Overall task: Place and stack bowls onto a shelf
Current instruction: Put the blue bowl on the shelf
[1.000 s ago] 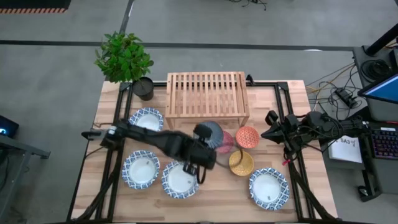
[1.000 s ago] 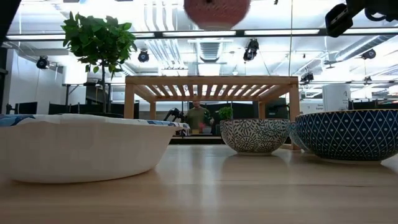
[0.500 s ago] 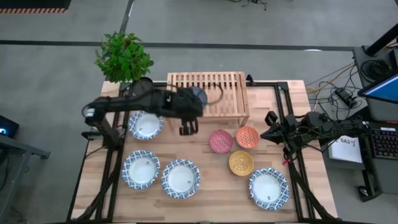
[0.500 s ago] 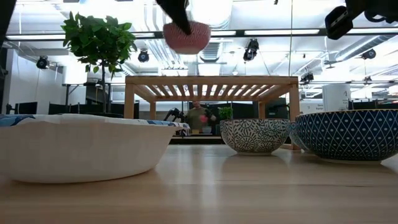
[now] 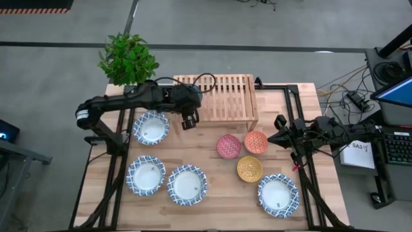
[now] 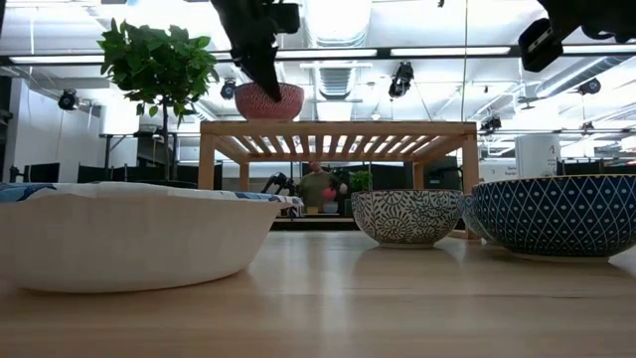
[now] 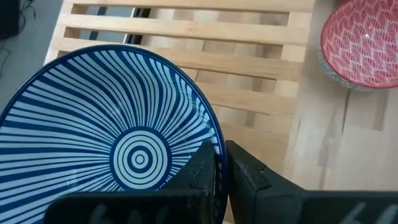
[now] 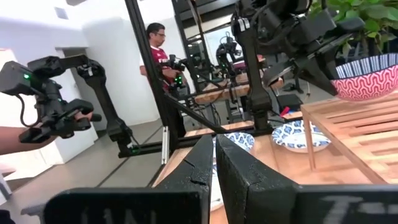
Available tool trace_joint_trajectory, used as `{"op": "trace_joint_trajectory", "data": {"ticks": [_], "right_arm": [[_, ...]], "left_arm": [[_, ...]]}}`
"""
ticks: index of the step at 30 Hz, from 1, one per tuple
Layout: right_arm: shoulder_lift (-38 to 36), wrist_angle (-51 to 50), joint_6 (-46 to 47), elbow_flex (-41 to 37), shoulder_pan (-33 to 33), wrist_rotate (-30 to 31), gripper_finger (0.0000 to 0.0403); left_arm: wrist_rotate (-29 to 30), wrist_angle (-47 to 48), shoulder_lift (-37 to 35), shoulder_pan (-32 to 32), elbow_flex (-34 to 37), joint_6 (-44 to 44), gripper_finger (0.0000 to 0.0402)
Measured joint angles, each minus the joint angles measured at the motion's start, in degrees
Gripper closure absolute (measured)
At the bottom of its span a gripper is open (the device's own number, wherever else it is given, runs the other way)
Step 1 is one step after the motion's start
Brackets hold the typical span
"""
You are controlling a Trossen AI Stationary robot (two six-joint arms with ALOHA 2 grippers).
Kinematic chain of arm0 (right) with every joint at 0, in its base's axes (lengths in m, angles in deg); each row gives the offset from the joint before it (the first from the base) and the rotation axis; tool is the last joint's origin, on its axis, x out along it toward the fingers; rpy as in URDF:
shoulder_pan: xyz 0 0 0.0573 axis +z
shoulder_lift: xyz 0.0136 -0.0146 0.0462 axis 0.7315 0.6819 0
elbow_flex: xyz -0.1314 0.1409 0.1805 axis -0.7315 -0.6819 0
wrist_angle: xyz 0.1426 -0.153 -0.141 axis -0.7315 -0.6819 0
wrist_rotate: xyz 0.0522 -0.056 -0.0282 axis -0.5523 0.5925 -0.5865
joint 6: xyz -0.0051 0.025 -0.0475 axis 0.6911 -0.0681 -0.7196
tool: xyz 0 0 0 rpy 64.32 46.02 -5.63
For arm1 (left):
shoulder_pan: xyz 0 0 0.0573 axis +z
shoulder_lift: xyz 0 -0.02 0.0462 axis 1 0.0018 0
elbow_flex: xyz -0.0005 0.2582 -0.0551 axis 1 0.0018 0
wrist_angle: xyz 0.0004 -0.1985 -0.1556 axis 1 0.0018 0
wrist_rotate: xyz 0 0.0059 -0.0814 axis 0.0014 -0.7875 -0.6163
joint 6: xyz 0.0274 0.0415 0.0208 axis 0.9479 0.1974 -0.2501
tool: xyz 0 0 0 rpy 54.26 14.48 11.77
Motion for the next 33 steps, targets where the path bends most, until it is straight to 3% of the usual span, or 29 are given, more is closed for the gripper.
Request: {"op": "trace_joint_trajectory", "data": {"ticks": [10,33], "right_arm": [[0.0,0.0,-0.1,0.0,0.0,0.0,0.0392],[0.0,0.0,0.0,0.0,0.0,0.0,0.0392]], "left_arm": [[-1.9,-1.6,0.9,3.3,-0.5,-3.0,0.0395],[-1.8,-2.4,3.0,3.6,-0.4,-8.5,0.0375]]}}
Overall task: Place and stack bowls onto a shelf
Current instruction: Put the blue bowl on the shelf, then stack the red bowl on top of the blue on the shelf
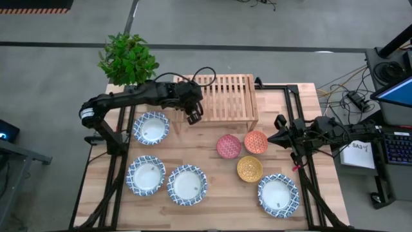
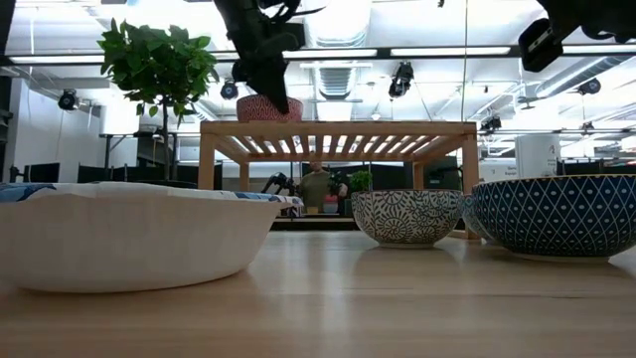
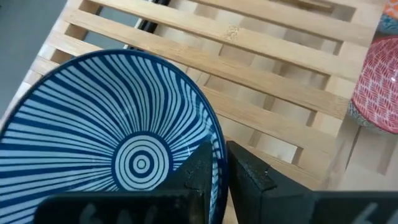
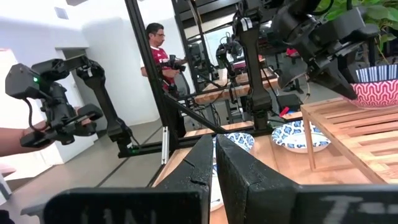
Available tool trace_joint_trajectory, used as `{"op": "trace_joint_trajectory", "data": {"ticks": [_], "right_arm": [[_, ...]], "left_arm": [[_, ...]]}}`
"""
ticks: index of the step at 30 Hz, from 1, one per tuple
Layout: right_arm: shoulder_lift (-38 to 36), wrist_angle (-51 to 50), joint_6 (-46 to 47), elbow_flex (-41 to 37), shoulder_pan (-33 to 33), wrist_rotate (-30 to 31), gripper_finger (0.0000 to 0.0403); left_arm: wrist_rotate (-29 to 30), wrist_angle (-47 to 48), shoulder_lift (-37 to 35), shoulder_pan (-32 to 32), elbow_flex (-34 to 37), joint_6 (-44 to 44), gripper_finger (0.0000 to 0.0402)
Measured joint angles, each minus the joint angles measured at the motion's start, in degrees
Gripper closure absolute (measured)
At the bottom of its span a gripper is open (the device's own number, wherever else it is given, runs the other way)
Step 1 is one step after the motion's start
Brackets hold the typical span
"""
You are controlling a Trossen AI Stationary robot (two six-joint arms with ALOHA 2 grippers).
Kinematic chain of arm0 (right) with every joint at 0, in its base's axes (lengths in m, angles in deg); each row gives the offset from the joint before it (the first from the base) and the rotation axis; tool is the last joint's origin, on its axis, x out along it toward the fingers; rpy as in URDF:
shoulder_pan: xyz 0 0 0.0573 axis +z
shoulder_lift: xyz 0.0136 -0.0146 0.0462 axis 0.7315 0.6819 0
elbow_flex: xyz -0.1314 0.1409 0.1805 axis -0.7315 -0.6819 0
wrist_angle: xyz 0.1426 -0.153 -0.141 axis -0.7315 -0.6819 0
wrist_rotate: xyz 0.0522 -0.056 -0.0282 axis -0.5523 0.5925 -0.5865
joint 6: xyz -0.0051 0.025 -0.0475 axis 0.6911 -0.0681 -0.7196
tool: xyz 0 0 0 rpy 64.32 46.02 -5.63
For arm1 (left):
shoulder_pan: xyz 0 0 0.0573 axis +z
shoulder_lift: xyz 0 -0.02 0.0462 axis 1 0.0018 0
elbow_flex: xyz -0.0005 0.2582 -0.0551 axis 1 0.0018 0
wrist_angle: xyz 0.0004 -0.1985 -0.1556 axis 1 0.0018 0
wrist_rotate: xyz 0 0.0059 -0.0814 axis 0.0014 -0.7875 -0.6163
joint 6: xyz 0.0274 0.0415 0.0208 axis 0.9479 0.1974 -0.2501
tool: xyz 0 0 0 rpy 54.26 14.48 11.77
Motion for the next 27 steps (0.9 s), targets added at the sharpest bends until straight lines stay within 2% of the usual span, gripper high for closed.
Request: {"op": "trace_joint_trajectory", "data": {"ticks": [15,27], "right_arm": [[0.0,-0.3,-0.1,0.0,0.0,0.0,0.0392],[0.0,-0.4,-0.1,0.0,0.0,0.0,0.0392]], "left_arm": [[-0.1,-0.1,0.3,0.0,-0.1,1.7,0.0366],[-0.1,-0.3,-0.1,-0.1,-0.1,2.2,0.0270]]}}
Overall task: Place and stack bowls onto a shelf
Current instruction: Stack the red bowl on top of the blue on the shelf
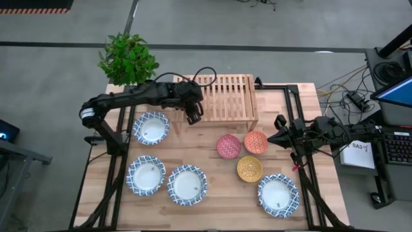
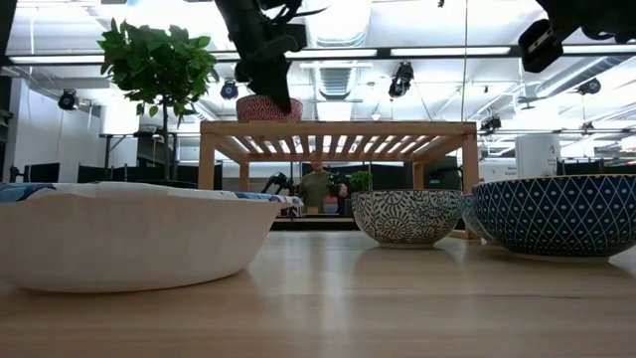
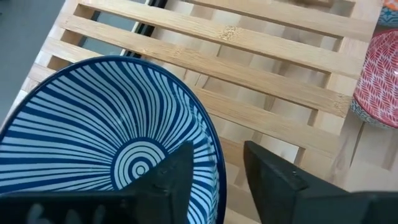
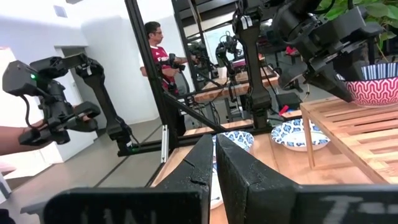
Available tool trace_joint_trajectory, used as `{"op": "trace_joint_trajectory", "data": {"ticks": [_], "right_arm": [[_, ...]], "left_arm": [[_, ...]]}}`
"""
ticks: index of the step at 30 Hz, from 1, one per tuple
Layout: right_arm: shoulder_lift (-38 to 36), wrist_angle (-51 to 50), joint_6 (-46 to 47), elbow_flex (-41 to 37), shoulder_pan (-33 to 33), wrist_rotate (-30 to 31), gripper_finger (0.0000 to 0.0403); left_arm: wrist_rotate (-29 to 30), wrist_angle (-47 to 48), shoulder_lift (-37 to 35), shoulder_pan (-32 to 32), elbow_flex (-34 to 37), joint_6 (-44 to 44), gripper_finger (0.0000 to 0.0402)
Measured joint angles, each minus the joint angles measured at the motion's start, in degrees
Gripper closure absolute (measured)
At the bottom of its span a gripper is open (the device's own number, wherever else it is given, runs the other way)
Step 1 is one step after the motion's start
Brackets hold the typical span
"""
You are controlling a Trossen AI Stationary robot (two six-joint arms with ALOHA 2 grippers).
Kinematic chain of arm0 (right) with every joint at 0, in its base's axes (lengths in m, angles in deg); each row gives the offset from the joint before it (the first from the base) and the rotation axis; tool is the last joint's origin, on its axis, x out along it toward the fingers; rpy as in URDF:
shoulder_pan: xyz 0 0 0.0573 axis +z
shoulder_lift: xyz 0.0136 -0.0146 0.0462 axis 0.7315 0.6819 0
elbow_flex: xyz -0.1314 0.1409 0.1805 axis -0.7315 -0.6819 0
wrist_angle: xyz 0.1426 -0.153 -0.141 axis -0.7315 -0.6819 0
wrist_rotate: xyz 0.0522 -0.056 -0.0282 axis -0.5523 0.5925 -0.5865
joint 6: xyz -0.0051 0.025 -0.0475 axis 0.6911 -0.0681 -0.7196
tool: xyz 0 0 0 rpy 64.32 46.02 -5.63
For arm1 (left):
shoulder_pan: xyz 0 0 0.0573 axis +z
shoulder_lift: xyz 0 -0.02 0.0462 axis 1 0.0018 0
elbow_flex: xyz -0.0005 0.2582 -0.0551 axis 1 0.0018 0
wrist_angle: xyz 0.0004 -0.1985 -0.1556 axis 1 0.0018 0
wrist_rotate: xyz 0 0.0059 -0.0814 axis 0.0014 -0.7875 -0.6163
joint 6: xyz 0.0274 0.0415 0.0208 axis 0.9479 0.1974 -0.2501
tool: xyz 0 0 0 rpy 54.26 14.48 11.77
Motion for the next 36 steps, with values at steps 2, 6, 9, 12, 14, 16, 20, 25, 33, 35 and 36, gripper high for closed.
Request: {"op": "trace_joint_trajectory", "data": {"ticks": [2,6,9,12,14,16,20,25,33,35,36], "right_arm": [[0.0,-0.3,0.0,0.0,0.0,0.0,0.0392],[0.0,-0.9,0.0,0.0,0.0,0.0,0.0392],[0.0,-0.9,0.0,0.0,0.0,0.0,0.0392],[0.0,-0.9,0.0,0.0,0.0,0.0,0.0392],[0.0,-0.9,0.0,0.0,0.0,0.0,0.0392],[0.0,-0.9,0.2,0.0,0.0,0.0,0.0392],[0.0,-1.6,1.1,0.0,0.0,0.0,0.0392],[0.9,-3.0,3.2,-0.9,0.0,-0.1,0.0392],[6.9,2.6,3.6,-1.4,0.0,3.9,0.0392],[9.1,5.8,3.6,-1.4,0.0,4.9,0.0392],[10.4,7.5,3.9,-1.4,0.0,5.6,0.0392]], "left_arm": [[0.0,-0.1,-0.5,0.0,0.0,0.1,0.0259],[0.5,0.1,-1.2,0.0,-1.1,1.0,0.0249],[0.5,0.3,-1.2,0.0,-3.3,2.3,0.0248],[0.4,0.5,-1.3,-0.4,-5.8,3.2,0.0248],[0.5,1.3,-1.3,-1.1,-7.4,3.1,0.0248],[0.5,1.4,-1.6,-2.4,-8.7,2.8,0.0250],[0.5,1.2,-4.5,-6.5,-7.9,5.2,0.0268],[0.4,-2.3,-12.5,-11.3,-0.2,5.3,0.0302],[-8.3,-21.9,-30.5,-18.6,21.1,6.2,0.0326],[-11.3,-25.5,-34.5,-20.2,25.5,7.0,0.0327],[-12.0,-27.0,-36.5,-20.9,27.7,7.4,0.0327]]}}
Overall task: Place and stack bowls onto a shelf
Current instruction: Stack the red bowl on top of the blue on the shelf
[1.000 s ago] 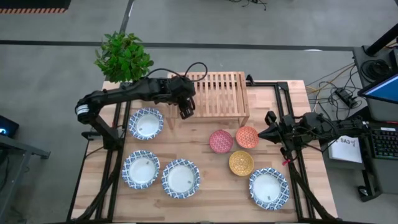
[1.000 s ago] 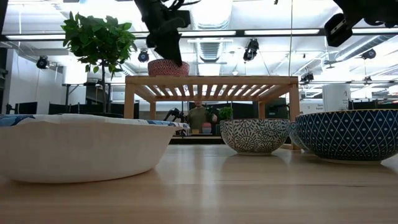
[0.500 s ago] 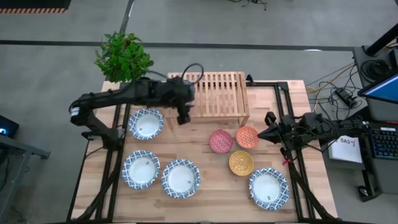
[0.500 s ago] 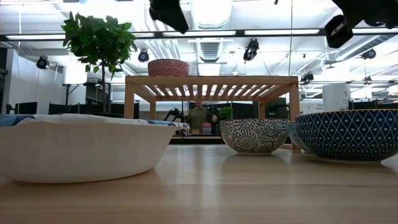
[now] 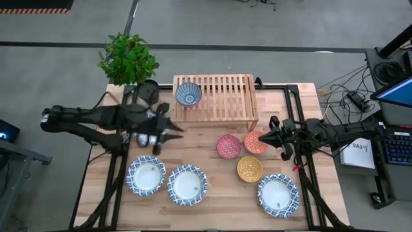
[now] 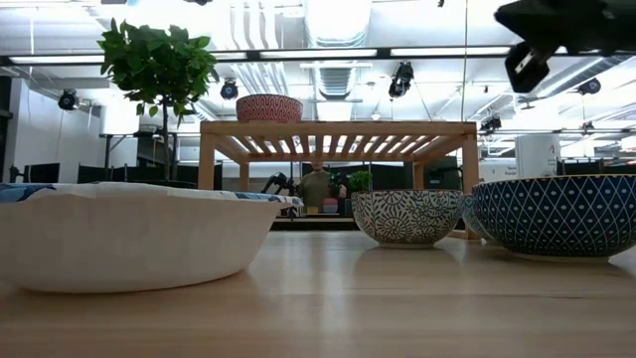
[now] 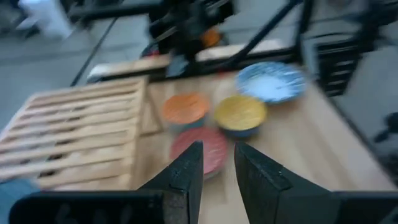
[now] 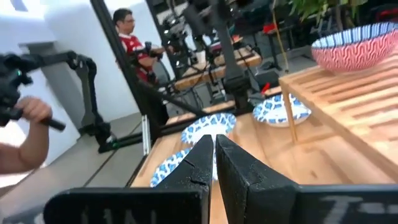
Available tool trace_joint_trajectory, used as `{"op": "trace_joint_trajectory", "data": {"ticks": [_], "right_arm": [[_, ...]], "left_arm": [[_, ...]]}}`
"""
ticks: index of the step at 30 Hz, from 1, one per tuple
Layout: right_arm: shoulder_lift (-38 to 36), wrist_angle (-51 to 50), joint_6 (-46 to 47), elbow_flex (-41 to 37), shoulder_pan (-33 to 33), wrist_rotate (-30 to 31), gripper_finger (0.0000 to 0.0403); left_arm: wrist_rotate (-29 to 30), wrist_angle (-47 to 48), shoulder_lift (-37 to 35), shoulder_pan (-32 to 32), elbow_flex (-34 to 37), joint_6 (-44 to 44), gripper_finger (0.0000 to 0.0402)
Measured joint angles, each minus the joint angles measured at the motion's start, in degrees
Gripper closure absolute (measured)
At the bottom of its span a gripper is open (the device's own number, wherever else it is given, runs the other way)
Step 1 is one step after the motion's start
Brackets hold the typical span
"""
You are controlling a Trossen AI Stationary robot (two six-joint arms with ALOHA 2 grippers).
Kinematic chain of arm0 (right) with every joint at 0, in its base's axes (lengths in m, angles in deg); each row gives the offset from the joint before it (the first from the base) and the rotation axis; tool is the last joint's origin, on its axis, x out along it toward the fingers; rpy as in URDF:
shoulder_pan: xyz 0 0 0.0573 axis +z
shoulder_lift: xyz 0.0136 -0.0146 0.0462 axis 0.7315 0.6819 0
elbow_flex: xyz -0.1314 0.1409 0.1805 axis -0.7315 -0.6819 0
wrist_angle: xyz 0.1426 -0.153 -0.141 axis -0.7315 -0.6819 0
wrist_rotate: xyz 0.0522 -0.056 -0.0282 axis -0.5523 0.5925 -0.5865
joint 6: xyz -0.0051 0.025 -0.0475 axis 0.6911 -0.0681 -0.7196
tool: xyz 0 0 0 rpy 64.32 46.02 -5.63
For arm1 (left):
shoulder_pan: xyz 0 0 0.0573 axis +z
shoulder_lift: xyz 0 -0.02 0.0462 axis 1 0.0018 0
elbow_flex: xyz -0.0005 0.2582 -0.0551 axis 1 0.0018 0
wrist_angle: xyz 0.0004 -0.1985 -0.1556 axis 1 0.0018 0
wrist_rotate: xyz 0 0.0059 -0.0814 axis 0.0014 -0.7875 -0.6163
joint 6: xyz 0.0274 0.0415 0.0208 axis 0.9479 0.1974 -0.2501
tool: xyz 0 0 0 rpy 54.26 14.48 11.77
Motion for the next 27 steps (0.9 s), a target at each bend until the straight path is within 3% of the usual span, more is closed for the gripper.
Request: {"op": "trace_joint_trajectory", "data": {"ticks": [8,16,19,27], "right_arm": [[8.8,7.7,4.2,0.1,0.0,5.9,0.0392],[16.2,7.1,8.0,6.3,0.0,4.6,0.0392],[19.9,3.1,6.9,11.3,0.0,3.2,0.0392],[29.4,-19.3,7.2,28.3,0.0,3.3,0.0392]], "left_arm": [[0.0,-6.1,-12.5,-2.3,13.1,-1.7,0.0327],[0.2,-7.0,-21.6,-2.3,19.9,-8.4,0.0327],[0.3,-8.1,-24.7,-2.3,21.4,-9.8,0.0327],[4.0,-8.8,-29.5,-2.3,23.3,-9.8,0.0327]]}}
